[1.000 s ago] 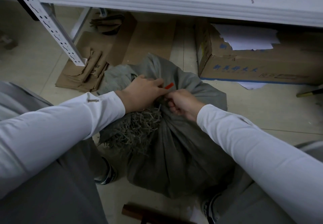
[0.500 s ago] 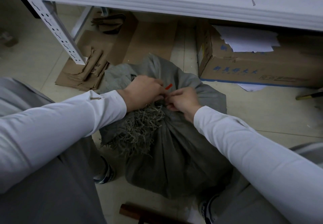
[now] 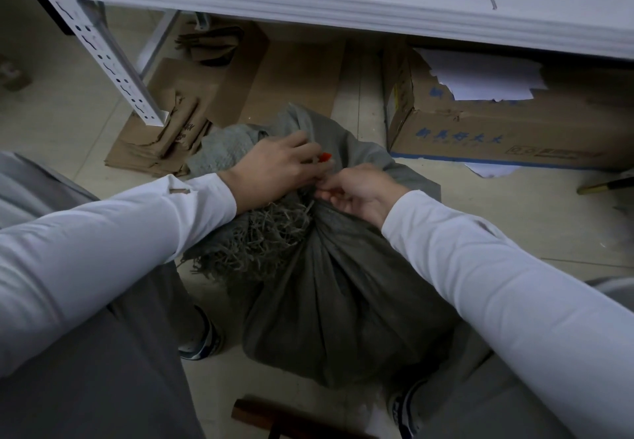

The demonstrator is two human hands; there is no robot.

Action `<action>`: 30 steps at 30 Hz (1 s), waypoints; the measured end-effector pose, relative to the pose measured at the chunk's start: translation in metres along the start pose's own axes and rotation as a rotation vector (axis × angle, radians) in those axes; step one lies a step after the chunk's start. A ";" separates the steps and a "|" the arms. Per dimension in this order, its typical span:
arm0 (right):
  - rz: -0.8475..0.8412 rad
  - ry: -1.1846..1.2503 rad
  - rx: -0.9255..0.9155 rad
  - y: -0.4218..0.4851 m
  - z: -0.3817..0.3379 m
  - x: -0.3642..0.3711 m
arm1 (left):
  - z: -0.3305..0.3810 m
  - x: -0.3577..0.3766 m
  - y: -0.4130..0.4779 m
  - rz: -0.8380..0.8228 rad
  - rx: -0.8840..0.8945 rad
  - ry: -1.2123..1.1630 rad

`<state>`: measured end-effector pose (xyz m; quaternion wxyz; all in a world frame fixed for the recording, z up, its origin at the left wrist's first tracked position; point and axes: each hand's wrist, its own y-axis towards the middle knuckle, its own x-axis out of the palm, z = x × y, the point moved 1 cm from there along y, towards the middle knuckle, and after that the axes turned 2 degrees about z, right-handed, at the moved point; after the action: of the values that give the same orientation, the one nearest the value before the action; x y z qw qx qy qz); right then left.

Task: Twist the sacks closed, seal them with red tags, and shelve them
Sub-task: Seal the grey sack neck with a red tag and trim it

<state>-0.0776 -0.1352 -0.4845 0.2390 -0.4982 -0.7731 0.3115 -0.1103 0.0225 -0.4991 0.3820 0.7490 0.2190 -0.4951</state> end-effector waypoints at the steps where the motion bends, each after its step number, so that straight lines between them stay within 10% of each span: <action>1: -0.002 0.022 0.007 0.000 0.001 0.001 | -0.001 0.001 0.000 0.025 0.017 0.037; 22: -0.060 -0.046 0.042 -0.014 -0.001 -0.002 | -0.006 0.014 -0.002 -0.321 -0.161 0.195; 25: 0.031 -0.227 -0.117 -0.010 0.002 -0.005 | -0.003 0.006 0.002 -0.573 -0.336 0.125; 30: 0.177 -0.726 -0.373 0.001 0.000 -0.008 | 0.000 0.003 0.002 -0.543 -0.368 0.045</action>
<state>-0.0738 -0.1424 -0.4860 -0.1712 -0.4555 -0.8043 0.3409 -0.1078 0.0213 -0.5014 0.3600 0.5923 0.5051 -0.5143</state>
